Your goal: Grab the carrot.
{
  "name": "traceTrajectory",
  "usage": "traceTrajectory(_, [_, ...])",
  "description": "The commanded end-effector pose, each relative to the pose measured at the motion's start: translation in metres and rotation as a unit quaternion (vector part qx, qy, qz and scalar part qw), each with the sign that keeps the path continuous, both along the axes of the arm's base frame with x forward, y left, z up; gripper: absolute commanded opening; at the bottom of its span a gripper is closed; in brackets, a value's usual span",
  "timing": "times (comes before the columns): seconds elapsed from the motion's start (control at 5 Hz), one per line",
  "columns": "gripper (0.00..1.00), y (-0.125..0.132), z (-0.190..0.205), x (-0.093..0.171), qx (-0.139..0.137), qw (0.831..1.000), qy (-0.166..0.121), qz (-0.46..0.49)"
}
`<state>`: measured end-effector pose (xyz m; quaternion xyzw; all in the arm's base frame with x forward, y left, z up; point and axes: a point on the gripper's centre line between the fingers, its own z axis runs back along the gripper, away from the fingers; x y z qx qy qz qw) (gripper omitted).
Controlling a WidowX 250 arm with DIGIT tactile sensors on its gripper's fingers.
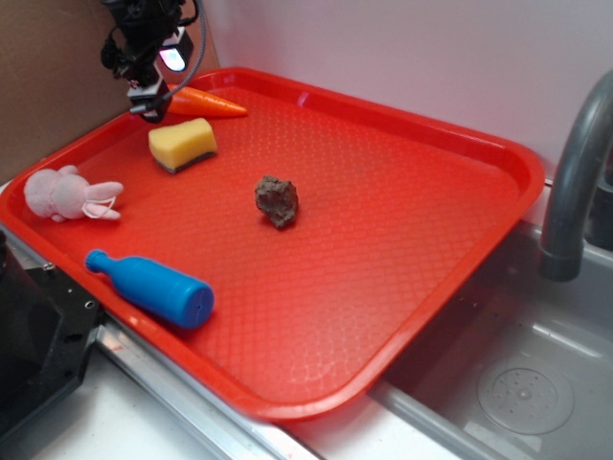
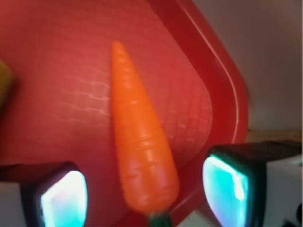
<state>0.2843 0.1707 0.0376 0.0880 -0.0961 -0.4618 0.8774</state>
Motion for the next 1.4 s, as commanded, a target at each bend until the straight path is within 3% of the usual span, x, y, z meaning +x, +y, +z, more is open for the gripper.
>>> traceTrajectory(0.0, [1.0,0.0,-0.01,0.023,0.02,1.0,-0.003,-0.009])
traceTrajectory(0.2, [0.0,0.003,-0.01,0.018,0.004,0.999,0.021,0.029])
traceTrajectory(0.4, [0.0,-0.007,0.004,0.005,-0.006,0.997,0.031,0.075])
traceTrajectory(0.6, [0.0,-0.025,0.014,-0.016,0.011,0.988,0.055,0.146])
traceTrajectory(0.8, [0.0,-0.041,0.044,-0.028,0.057,0.971,0.04,0.228])
traceTrajectory(1.0, [0.0,-0.075,0.094,-0.04,0.063,0.966,0.009,0.251])
traceTrajectory(1.2, [0.0,-0.09,0.131,-0.048,0.01,0.96,0.024,0.279])
